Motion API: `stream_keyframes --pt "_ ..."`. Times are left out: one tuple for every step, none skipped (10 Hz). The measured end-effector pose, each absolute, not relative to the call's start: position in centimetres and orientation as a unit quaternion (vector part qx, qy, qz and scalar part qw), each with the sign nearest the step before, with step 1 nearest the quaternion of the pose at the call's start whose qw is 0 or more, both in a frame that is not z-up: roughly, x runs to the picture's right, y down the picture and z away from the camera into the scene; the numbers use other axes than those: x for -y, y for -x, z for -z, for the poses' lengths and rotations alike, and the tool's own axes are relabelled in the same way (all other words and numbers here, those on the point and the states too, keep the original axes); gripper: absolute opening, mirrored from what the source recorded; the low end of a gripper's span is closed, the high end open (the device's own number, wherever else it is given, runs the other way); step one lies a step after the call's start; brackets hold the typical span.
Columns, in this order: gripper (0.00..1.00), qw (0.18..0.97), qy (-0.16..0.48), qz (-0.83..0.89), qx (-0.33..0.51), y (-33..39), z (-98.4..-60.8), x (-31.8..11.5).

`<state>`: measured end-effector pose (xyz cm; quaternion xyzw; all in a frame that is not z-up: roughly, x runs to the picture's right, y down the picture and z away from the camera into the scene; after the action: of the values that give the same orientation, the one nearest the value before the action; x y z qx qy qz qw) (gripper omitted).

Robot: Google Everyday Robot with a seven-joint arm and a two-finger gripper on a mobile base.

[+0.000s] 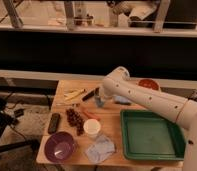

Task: Stack cups on top of each other

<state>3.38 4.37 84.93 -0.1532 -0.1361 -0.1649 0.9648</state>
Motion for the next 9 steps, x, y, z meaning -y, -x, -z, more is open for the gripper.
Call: stream_keyframes --pt "0.68 0.965 0.153 0.165 0.136 -3.38 -84.92 -4.37" --pt "0.75 0.965 0.153 0.165 0.136 -3.38 -84.93 -4.37" --pt "0.80 0.965 0.153 0.165 0.136 -3.38 -84.93 -4.38" --pt "0.80 0.965 0.153 0.165 0.136 -3.37 -84.92 -4.37" --pt "0.80 0.965 0.153 0.165 0.136 -3.35 -84.92 -4.37" --pt "0.80 0.965 0.153 0.165 0.136 -3.34 -84.92 -4.37" --pt "0.80 0.965 0.153 0.165 0.136 -3.34 -84.92 -4.37" --pt "0.80 0.965 0.153 0.165 0.136 -3.33 -84.93 -4.37" --pt "0.80 0.965 0.153 0.165 0.136 -3.33 -84.93 -4.38"
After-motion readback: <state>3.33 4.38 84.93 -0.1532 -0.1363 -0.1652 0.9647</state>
